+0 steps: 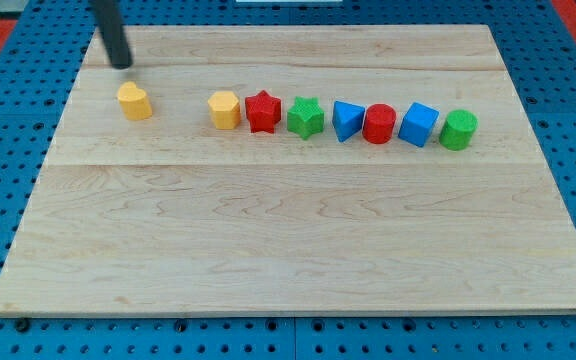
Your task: Move yellow heart closer to the yellow hexagon
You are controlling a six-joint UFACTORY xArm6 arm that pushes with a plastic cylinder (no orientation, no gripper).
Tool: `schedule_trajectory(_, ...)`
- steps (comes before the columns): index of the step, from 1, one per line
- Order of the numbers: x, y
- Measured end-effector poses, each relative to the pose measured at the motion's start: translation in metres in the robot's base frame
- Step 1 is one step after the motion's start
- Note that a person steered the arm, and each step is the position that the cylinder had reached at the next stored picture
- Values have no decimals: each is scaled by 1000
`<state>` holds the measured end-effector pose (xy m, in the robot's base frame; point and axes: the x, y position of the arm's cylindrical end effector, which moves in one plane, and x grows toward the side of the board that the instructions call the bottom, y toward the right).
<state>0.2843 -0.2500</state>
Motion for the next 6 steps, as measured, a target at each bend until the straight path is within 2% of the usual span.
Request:
schedule_trajectory(1, 40, -20)
schedule_trajectory(2, 80, 28)
schedule_trajectory(3, 101, 56)
schedule_trajectory(4, 92, 26)
schedule_trajectory(5, 57, 23)
schedule_trajectory(6, 75, 73)
